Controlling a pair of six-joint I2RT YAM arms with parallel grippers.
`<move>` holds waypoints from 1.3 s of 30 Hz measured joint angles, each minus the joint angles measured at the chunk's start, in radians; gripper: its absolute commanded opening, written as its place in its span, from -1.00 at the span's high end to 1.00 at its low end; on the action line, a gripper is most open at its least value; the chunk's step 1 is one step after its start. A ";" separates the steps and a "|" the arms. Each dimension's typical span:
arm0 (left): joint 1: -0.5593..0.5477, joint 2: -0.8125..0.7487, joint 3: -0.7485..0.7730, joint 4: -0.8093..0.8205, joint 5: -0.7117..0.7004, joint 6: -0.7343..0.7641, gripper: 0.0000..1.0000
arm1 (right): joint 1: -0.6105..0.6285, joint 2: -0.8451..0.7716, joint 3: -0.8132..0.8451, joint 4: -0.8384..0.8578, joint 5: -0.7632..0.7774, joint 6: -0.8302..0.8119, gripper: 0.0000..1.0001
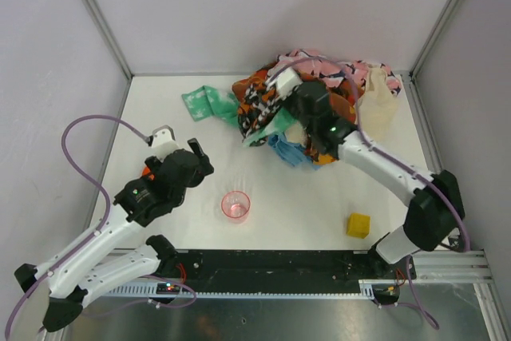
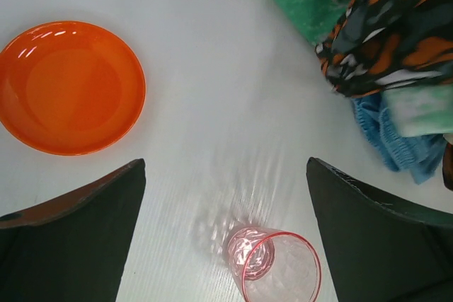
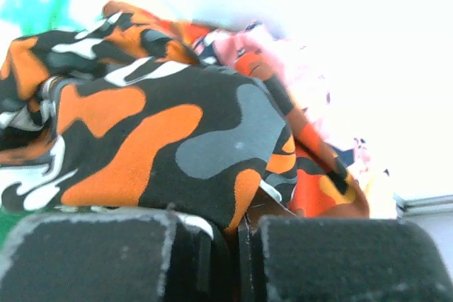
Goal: Pick out a specific cloth from the pile
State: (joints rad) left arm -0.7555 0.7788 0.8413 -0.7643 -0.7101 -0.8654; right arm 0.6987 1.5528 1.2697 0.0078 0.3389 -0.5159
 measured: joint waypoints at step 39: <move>0.001 0.989 0.554 0.366 0.458 0.323 -0.99 | -0.762 0.632 0.445 -0.302 -0.476 0.771 -0.64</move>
State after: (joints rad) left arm -0.7547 1.7676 1.3956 -0.3985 -0.2520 -0.5423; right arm -0.0631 2.1845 1.7145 -0.2943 -0.1371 0.2546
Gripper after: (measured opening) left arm 0.995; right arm 0.516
